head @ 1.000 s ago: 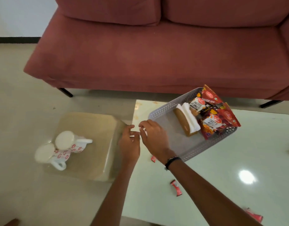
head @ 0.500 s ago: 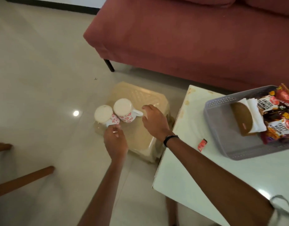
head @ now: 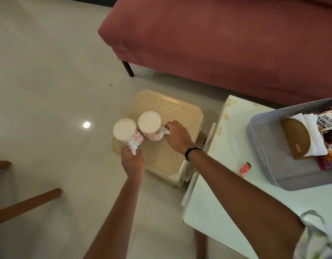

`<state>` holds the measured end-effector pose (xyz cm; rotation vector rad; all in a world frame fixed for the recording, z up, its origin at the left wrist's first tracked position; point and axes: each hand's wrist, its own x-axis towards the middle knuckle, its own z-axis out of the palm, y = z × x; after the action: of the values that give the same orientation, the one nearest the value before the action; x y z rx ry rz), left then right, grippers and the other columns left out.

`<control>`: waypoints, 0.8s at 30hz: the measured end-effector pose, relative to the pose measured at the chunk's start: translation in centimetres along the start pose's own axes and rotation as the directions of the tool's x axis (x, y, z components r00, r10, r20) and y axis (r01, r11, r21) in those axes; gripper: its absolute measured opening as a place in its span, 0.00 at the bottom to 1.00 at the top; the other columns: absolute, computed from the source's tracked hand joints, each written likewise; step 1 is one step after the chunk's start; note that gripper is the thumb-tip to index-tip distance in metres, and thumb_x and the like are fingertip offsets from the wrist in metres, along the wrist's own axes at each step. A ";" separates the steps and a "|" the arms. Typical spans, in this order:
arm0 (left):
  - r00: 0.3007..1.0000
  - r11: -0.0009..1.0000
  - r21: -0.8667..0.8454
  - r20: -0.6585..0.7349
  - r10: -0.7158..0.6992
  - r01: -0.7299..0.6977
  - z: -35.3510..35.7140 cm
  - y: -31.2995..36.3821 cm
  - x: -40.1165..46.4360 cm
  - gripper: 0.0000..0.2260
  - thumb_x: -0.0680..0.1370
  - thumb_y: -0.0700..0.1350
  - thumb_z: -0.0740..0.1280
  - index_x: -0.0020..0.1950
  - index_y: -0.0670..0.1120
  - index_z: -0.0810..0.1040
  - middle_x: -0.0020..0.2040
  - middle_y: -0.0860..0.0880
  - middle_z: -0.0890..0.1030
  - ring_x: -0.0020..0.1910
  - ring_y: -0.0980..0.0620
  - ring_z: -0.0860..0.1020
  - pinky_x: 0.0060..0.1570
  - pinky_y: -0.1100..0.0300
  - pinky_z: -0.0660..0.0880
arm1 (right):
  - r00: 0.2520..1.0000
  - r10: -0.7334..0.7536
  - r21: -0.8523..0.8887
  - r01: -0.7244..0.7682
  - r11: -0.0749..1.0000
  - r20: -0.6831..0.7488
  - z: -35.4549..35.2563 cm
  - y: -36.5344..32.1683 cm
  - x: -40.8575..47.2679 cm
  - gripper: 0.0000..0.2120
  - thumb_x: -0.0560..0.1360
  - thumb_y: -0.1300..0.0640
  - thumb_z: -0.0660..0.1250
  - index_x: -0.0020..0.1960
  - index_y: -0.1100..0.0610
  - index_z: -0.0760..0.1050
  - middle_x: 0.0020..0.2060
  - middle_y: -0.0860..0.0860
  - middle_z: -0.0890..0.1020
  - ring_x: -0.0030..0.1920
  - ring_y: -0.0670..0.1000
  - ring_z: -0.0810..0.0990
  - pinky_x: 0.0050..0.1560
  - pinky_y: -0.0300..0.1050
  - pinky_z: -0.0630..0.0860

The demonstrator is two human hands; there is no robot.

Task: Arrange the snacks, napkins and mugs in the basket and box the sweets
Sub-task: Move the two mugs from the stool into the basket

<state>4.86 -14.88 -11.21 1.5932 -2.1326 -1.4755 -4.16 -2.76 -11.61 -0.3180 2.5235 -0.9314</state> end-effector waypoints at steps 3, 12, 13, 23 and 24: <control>0.997 0.999 0.040 0.073 0.027 -0.030 0.4 -0.3 0.8 0.11 0.77 0.42 0.63 0.57 0.40 0.76 0.54 0.43 0.80 0.55 0.43 0.76 0.53 0.56 0.71 | 1.000 -0.004 0.048 0.002 0.999 0.027 1.0 0.7 0.0 0.11 0.78 0.58 0.61 0.57 0.63 0.74 0.52 0.58 0.75 0.52 0.58 0.75 0.45 0.43 0.66; 0.985 0.956 -0.278 0.170 -0.043 0.089 1.4 -0.3 -1.0 0.04 0.79 0.39 0.61 0.45 0.46 0.74 0.39 0.50 0.73 0.39 0.53 0.73 0.35 0.64 0.77 | 0.995 0.095 0.477 -0.076 0.876 -0.015 1.6 2.2 -2.8 0.09 0.76 0.57 0.66 0.53 0.60 0.78 0.51 0.55 0.83 0.50 0.52 0.79 0.44 0.40 0.71; 0.979 0.932 -0.341 0.197 -0.059 0.125 1.5 0.0 -1.7 0.03 0.79 0.38 0.61 0.50 0.43 0.74 0.41 0.49 0.74 0.40 0.54 0.74 0.34 0.66 0.76 | 0.993 0.113 0.515 -0.081 0.853 -0.031 1.4 2.6 -3.5 0.09 0.76 0.57 0.66 0.53 0.61 0.79 0.50 0.55 0.83 0.49 0.51 0.79 0.43 0.38 0.72; 0.904 0.892 -0.430 0.422 0.064 0.137 6.8 2.5 -11.1 0.13 0.78 0.36 0.63 0.62 0.36 0.74 0.54 0.42 0.77 0.54 0.48 0.76 0.40 0.66 0.80 | 0.890 0.342 0.684 -0.048 0.728 -0.302 -6.1 9.4 -13.6 0.13 0.76 0.58 0.67 0.59 0.60 0.77 0.42 0.45 0.81 0.38 0.38 0.74 0.40 0.24 0.70; 0.889 0.904 -0.410 0.451 0.083 0.124 7.9 2.9 -12.3 0.10 0.78 0.36 0.64 0.58 0.38 0.76 0.50 0.43 0.78 0.52 0.49 0.77 0.41 0.65 0.80 | 0.872 0.361 0.672 -0.050 0.739 -0.331 -7.3 10.5 -14.6 0.12 0.76 0.58 0.67 0.57 0.61 0.77 0.38 0.42 0.80 0.35 0.37 0.73 0.38 0.25 0.69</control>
<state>3.92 -0.38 -7.86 1.1936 -1.7766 -2.3242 4.56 14.39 -8.98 0.4501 2.3204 -1.8633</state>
